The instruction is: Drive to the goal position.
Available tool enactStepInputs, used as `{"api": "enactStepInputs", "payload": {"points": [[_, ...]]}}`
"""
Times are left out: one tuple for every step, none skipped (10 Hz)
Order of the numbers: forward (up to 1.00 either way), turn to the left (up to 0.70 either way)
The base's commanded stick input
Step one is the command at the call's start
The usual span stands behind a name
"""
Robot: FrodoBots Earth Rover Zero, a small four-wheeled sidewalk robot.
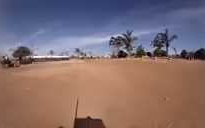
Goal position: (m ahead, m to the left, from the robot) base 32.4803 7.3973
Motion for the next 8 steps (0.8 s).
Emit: {"api": "enactStepInputs", "payload": {"points": [[0.70, 0.00], [0.70, 0.00], [0.70, 0.00], [0.70, 0.00], [0.70, 0.00], [0.70, 0.00], [0.70, 0.00], [0.70, 0.00]]}}
